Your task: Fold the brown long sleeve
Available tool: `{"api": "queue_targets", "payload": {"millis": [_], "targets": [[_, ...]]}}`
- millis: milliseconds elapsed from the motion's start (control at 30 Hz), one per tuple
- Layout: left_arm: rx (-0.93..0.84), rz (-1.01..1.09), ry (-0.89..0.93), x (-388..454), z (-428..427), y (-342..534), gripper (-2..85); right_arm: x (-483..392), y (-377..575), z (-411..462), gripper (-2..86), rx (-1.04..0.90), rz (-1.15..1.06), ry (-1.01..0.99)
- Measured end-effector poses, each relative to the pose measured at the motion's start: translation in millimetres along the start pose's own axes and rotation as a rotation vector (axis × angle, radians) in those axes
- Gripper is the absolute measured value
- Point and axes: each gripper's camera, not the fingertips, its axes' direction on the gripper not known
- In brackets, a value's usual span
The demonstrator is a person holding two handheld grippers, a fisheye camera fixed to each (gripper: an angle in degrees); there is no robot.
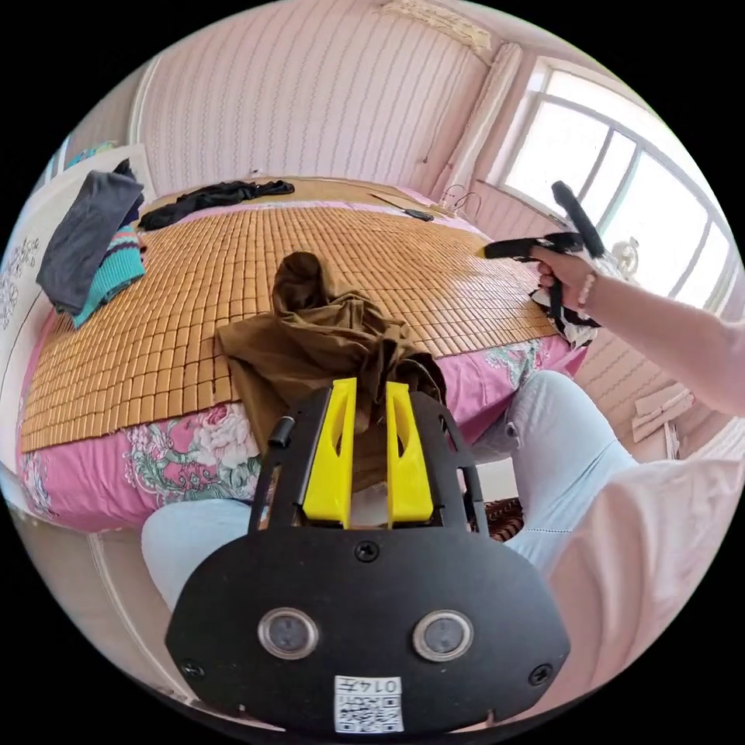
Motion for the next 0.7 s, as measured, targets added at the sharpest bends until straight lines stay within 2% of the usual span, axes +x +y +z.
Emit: {"api": "queue_targets", "payload": {"millis": [67,200,267,367,433,467,500,567,700], "targets": [[-0.036,-0.036,-0.052,-14.9,2.7,-7.8,8.0,4.3,17.8,1.3,0.8,-0.026,-0.096,-0.193],[-0.133,-0.166,-0.03,-48.1,9.3,-15.2,8.5,-42.5,42.0,20.6,5.3,-0.08,-0.309,-0.351],[-0.147,-0.208,-0.008,-53.2,11.6,-12.7,8.6,-83.0,49.2,37.8,9.0,-0.138,-0.417,-0.493],[-0.088,-0.17,-0.046,-43.1,5.0,-17.4,9.2,-127.2,51.7,65.2,13.8,-0.22,-0.55,-0.46],[-0.132,-0.158,-0.061,-40.4,15.3,-26.5,9.5,-131.8,48.1,89.4,13.9,-0.313,-0.549,-0.376],[-0.152,-0.163,-0.058,-41.6,20.1,-28.5,9.5,-122.5,43.8,100.8,6.5,-0.367,-0.515,-0.323],[-0.203,-0.196,-0.055,-47.4,31.7,-32.8,9.0,-115.1,42.3,102.7,2.8,-0.382,-0.502,-0.326],[-0.312,-0.283,-0.038,-62.9,52.4,-40.2,7.7,-69.6,39.3,87.9,1.6,-0.345,-0.395,-0.425],[-0.436,-0.371,0.025,-83.9,86.7,-53.0,8.4,16.7,54.8,42.6,1.0,-0.223,-0.267,-0.402]]}}
